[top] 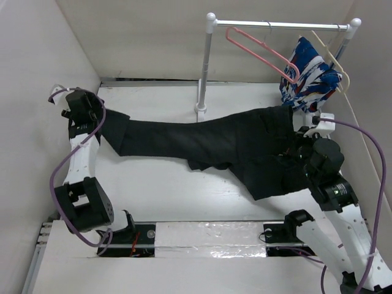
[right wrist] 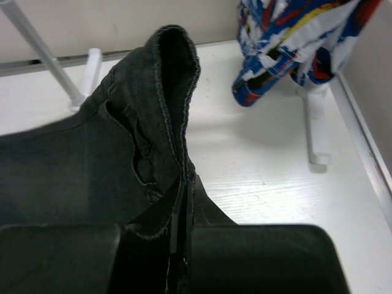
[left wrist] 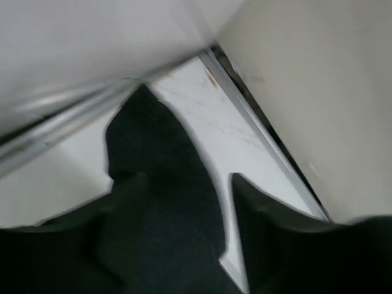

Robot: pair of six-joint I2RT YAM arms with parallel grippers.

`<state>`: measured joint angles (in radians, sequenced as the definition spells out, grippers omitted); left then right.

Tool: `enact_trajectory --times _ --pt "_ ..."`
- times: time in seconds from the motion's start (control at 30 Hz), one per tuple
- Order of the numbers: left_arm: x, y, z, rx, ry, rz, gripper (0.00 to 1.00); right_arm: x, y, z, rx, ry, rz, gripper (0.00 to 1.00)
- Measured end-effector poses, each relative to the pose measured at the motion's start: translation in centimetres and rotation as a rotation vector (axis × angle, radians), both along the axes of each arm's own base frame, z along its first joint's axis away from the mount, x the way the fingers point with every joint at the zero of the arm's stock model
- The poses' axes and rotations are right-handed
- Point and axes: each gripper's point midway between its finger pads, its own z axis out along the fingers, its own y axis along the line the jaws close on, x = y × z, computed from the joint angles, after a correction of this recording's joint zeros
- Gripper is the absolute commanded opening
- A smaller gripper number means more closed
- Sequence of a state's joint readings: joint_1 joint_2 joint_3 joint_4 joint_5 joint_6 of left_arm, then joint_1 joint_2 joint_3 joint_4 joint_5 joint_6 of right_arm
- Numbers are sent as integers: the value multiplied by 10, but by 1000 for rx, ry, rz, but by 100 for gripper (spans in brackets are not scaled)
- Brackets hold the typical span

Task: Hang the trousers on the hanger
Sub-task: Flatten out the trousers at the center of the board.

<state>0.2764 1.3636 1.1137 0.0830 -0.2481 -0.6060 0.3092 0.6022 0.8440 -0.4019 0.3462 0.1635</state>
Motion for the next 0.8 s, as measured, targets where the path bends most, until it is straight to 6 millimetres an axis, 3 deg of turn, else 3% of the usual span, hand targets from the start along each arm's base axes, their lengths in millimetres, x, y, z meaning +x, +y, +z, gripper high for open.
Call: enact_trajectory --times 0.07,0.17,0.23,0.3,0.37,0.43,0.5,0.57,0.63,0.67,0.7,0.8 --pt "6 -19 -15 -77 -4 -73 63 3 7 0 8 -5 33 0" --pt "-2 -50 -26 -161 -34 -171 62 6 14 -4 11 4 69 0" --pt "-10 -75 -24 -185 -48 -225 55 6 17 -6 11 8 82 0" --pt "-15 -120 -10 -183 -67 -324 45 7 18 -6 11 4 88 0" --pt "-25 -185 9 -180 -106 -492 32 9 19 -6 10 6 92 0" --pt "-53 -248 17 -191 -126 -664 22 12 21 -7 7 9 97 0" --pt "-90 -296 8 -210 -123 -807 9 14 23 -8 8 13 107 0" --pt "-124 -326 -21 -222 -67 -904 12 16 26 -9 8 19 118 0" --pt "-155 -351 -64 -216 27 -975 31 16 27 -9 8 18 124 0" --pt "-170 -360 -89 -205 92 -1000 39 16 27 -9 6 18 125 0" --pt "-183 -368 -111 -191 153 -1021 53 16 28 -8 6 17 128 0" --pt "-212 -378 -176 -118 356 -1044 63 16 29 -6 5 13 136 0"
